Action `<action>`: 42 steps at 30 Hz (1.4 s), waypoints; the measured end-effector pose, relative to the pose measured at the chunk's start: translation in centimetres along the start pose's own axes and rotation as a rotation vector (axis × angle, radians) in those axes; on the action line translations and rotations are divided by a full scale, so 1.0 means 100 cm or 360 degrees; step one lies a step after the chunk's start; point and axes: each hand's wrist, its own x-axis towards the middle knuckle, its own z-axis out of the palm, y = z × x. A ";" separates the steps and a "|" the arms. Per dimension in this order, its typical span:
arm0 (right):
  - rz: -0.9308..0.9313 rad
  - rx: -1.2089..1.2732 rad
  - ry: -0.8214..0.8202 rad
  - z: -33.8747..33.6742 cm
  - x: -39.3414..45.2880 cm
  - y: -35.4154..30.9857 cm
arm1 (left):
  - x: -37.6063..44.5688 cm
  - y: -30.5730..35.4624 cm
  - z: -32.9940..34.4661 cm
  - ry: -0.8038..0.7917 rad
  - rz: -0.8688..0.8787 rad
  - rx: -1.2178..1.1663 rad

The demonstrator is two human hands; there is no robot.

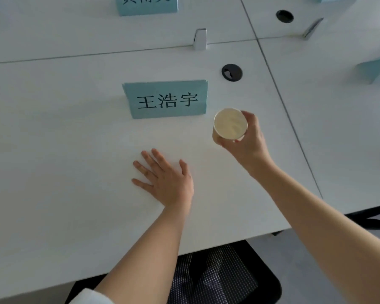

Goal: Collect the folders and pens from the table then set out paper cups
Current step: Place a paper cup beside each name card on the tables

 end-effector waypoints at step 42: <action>0.0173 -0.0240 -0.0169 -0.046 -0.062 0.075 | -0.010 -0.004 -0.033 -0.0292 0.0162 0.0224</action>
